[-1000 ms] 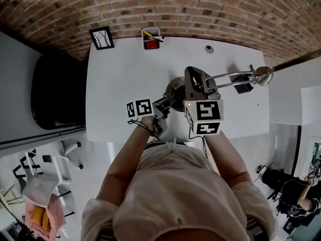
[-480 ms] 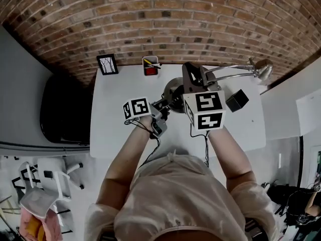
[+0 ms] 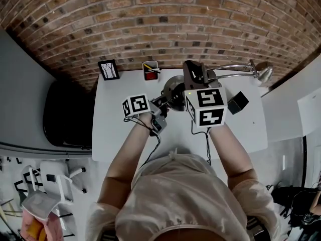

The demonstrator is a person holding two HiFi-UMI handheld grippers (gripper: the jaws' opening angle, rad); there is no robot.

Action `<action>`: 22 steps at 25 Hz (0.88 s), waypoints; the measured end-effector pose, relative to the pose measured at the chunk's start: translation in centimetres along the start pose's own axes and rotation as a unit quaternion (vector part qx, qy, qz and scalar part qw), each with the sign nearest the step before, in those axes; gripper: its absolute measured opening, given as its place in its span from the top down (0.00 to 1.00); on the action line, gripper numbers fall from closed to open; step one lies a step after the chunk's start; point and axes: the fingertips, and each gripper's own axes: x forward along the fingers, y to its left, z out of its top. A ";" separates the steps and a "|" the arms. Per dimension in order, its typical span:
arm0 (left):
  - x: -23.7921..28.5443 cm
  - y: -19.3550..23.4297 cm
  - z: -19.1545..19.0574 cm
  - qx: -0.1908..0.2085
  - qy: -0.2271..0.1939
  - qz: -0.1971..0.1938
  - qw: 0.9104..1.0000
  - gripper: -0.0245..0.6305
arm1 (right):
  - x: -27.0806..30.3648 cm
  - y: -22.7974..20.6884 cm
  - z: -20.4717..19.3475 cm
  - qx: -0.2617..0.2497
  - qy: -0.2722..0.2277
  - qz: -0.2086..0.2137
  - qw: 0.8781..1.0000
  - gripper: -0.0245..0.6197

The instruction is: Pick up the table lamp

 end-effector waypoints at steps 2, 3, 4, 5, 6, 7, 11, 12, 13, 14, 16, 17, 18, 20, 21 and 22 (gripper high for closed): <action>0.2 -0.1 0.0 -0.003 0.000 -0.002 1.000 0.74 | 0.2 0.1 0.1 -0.006 0.005 0.006 1.000 0.92; 0.3 -0.2 0.0 -0.007 0.000 -0.003 1.000 0.74 | 0.3 0.1 0.1 -0.009 0.007 0.008 1.000 0.92; 0.3 -0.2 -0.1 -0.012 -0.001 -0.003 1.000 0.74 | 0.5 0.2 0.1 -0.013 0.009 0.011 1.000 0.92; 0.4 -0.1 -0.1 -0.014 -0.002 -0.004 1.000 0.74 | 0.6 0.2 0.0 -0.016 0.011 0.014 1.000 0.92; 0.5 0.0 -0.1 -0.012 -0.003 -0.004 1.000 0.74 | 0.7 0.3 -0.1 -0.019 0.012 0.017 1.000 0.92; 0.5 0.1 -0.1 -0.010 -0.002 -0.004 1.000 0.74 | 0.7 0.4 -0.2 -0.021 0.014 0.019 1.000 0.92; 0.5 0.4 -0.3 -0.012 -0.001 -0.002 1.000 0.74 | 0.8 0.4 -0.6 -0.021 0.017 0.023 0.999 0.92; 0.5 0.5 -0.4 -0.012 -0.001 -0.002 1.000 0.74 | 0.8 0.4 -0.6 -0.022 0.017 0.025 0.999 0.92; 0.6 0.5 -0.4 -0.012 -0.002 -0.003 1.000 0.74 | 0.8 0.5 -0.7 -0.023 0.018 0.026 0.999 0.92; 0.6 0.5 -0.5 -0.013 -0.002 -0.005 1.000 0.74 | 0.8 0.5 -0.8 -0.024 0.019 0.028 0.999 0.92; 0.5 0.7 -0.8 -0.019 -0.002 -0.005 1.000 0.74 | 0.8 0.7 -1.0 -0.026 0.022 0.030 0.999 0.92; 0.4 0.9 -0.9 -0.022 -0.003 -0.004 1.000 0.74 | 0.8 0.8 -1.1 -0.027 0.024 0.032 0.999 0.92; 0.3 1.0 -1.1 -0.025 -0.004 -0.003 1.000 0.74 | 0.7 1.0 -1.3 -0.027 0.026 0.033 0.999 0.92; 0.2 1.2 -1.3 -0.026 -0.003 0.000 1.000 0.74 | 0.6 1.1 -1.5 -0.026 0.028 0.034 0.999 0.92; 0.1 1.3 -1.5 -0.026 -0.002 0.002 1.000 0.74 | 0.5 1.1 -1.7 -0.024 0.029 0.034 0.999 0.92; 0.1 1.4 -1.6 -0.026 0.000 0.003 1.000 0.74 | 0.5 1.1 -1.8 -0.023 0.030 0.033 0.999 0.92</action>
